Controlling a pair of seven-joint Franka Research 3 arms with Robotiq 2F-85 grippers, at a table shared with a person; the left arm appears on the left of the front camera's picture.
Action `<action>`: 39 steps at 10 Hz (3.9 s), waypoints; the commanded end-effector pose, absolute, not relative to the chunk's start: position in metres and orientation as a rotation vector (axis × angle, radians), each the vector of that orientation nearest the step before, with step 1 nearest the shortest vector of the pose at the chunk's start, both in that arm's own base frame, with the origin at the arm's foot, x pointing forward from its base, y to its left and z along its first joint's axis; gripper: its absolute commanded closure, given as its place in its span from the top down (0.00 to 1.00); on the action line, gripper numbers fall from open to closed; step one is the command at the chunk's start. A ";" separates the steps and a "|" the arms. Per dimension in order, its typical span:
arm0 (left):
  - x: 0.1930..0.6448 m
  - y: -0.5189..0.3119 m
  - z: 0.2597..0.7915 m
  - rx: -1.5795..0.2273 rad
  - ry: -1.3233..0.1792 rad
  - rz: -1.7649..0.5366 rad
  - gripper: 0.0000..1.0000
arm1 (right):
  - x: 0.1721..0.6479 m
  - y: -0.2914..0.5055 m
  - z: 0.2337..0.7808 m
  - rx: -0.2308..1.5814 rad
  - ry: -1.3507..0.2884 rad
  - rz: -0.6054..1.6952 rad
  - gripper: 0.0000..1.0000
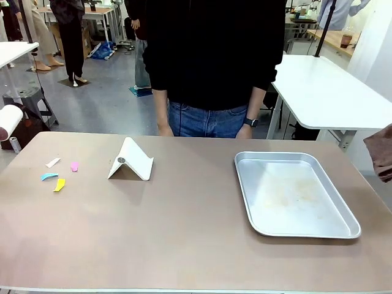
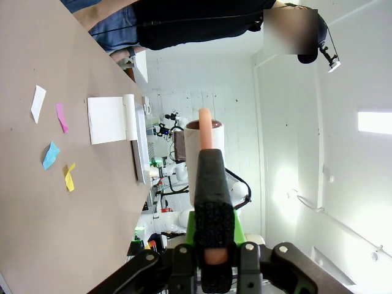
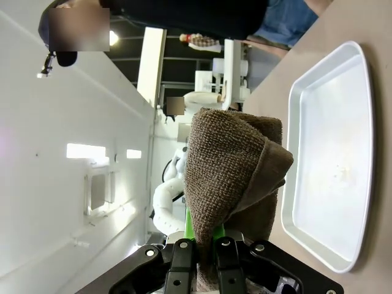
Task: Clean the surface of the table.
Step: If a person points to the right, clean the right side of the table with your right hand, and if they point to the left, clean the left side with your left hand, then clean the area not pointed to by the person.
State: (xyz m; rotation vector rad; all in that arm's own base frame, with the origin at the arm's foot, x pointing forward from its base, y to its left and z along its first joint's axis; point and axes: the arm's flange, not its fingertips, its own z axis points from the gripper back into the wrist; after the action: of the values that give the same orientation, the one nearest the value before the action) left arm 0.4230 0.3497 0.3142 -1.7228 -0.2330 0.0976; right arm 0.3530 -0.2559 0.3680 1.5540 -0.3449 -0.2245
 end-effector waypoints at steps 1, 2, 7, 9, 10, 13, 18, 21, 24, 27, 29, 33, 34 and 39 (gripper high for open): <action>0.419 0.347 0.318 -1.726 -0.247 0.084 0.00 | 0.353 -0.256 0.369 1.555 -0.348 -0.222 0.10; 0.419 0.347 0.318 -1.726 -0.247 0.084 0.00 | 0.353 -0.256 0.369 1.555 -0.348 -0.222 0.10; 0.419 0.347 0.318 -1.726 -0.247 0.084 0.00 | 0.353 -0.256 0.369 1.555 -0.348 -0.222 0.10; 0.419 0.347 0.318 -1.726 -0.247 0.084 0.00 | 0.353 -0.256 0.369 1.555 -0.348 -0.222 0.10; 0.419 0.347 0.318 -1.726 -0.247 0.084 0.00 | 0.353 -0.256 0.369 1.555 -0.348 -0.222 0.10; 0.430 0.344 0.321 -1.618 -0.277 0.099 0.22 | 0.353 -0.256 0.369 1.555 -0.348 -0.222 0.10; 0.448 0.325 0.304 -1.343 -0.244 0.152 0.22 | 0.353 -0.256 0.369 1.555 -0.348 -0.222 0.10; 0.451 0.321 0.290 -1.215 -0.143 0.161 0.22 | 0.353 -0.256 0.369 1.555 -0.348 -0.222 0.10; 0.455 0.332 0.291 -1.173 -0.175 0.183 0.22 | 0.353 -0.256 0.369 1.555 -0.348 -0.222 0.10; 0.455 0.337 0.286 -1.179 -0.182 0.173 0.22 | 0.353 -0.256 0.369 1.555 -0.348 -0.222 0.10; 0.456 0.336 0.280 -1.136 -0.150 0.187 0.22 | 0.353 -0.256 0.369 1.555 -0.348 -0.222 0.10; 0.460 0.325 0.270 -1.086 -0.080 0.191 0.22 | 0.353 -0.256 0.369 1.555 -0.348 -0.222 0.10; 0.462 0.318 0.270 -1.074 -0.071 0.175 0.22 | 0.353 -0.256 0.369 1.555 -0.348 -0.222 0.10; 0.467 0.273 0.276 -1.035 -0.017 0.088 0.22 | 0.353 -0.256 0.369 1.555 -0.348 -0.222 0.10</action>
State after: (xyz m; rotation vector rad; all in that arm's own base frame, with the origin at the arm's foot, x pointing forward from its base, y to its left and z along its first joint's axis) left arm 0.4822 0.2913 0.2879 -1.1105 -0.0781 0.1093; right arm 0.3528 -0.2563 0.3673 1.5543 -0.3443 -0.2264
